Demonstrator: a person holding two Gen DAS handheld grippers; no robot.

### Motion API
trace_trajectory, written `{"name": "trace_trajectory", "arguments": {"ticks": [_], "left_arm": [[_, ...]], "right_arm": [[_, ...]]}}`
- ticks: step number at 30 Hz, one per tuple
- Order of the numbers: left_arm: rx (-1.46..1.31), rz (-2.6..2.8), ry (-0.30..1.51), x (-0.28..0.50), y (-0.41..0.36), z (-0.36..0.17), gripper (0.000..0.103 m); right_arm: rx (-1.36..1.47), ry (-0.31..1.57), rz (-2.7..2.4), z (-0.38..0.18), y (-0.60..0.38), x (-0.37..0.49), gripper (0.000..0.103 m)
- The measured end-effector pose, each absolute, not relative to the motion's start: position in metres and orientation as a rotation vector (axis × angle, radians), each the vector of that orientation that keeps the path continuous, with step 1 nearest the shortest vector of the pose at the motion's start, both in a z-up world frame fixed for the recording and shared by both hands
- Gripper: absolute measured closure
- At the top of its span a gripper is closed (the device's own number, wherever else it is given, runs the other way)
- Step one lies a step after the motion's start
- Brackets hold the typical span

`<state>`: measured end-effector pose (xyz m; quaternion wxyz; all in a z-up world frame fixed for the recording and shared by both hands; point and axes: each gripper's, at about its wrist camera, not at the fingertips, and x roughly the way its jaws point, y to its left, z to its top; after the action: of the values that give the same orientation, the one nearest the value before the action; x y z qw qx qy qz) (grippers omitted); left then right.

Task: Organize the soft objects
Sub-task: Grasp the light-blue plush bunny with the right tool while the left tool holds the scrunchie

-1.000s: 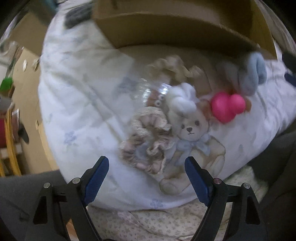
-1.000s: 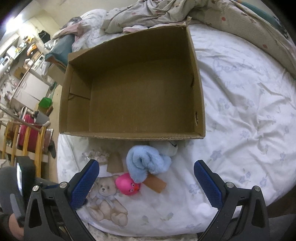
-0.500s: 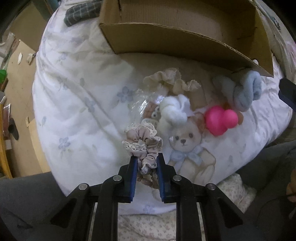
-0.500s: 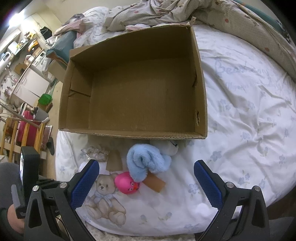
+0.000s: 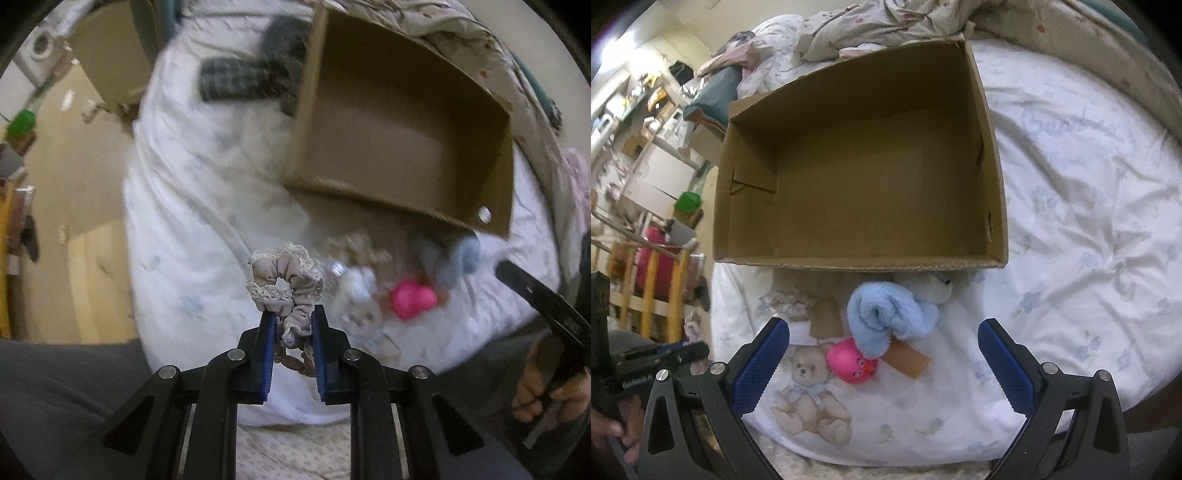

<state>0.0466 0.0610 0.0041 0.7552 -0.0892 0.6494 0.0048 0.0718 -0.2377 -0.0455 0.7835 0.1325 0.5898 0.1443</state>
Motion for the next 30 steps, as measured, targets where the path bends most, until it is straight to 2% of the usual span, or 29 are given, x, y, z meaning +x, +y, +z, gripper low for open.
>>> {"name": "trace_trajectory", "arguments": {"ticks": [7,17,19,20,22,25,30], "left_arm": [[-0.203,0.033,1.368,0.044,0.051,-0.013,0.087],[-0.191,0.005,1.352,0.048,0.039,-0.026,0.087],[-0.200,0.004,1.356,0.049,0.040,-0.026,0.087],[-0.204,0.006,1.357,0.049,0.041,-0.026,0.087],[-0.206,0.008,1.358,0.050,0.042,-0.026,0.087],[-0.207,0.008,1.360,0.050,0.042,-0.027,0.087],[-0.203,0.007,1.353,0.048,0.039,-0.026,0.087]], "right_arm": [[0.416,1.358,0.249,-0.071,-0.257,0.080,0.000],[0.177,1.391,0.218,-0.094,-0.212,0.098,0.000],[0.154,1.395,0.229,-0.098,-0.208,0.099,0.026],[0.154,1.399,0.232,-0.099,-0.207,0.100,0.032],[0.161,1.407,0.233,-0.102,-0.208,0.100,0.062],[0.140,1.397,0.242,-0.101,-0.208,0.099,0.076],[0.129,1.372,0.261,-0.088,-0.210,0.092,0.082]]}}
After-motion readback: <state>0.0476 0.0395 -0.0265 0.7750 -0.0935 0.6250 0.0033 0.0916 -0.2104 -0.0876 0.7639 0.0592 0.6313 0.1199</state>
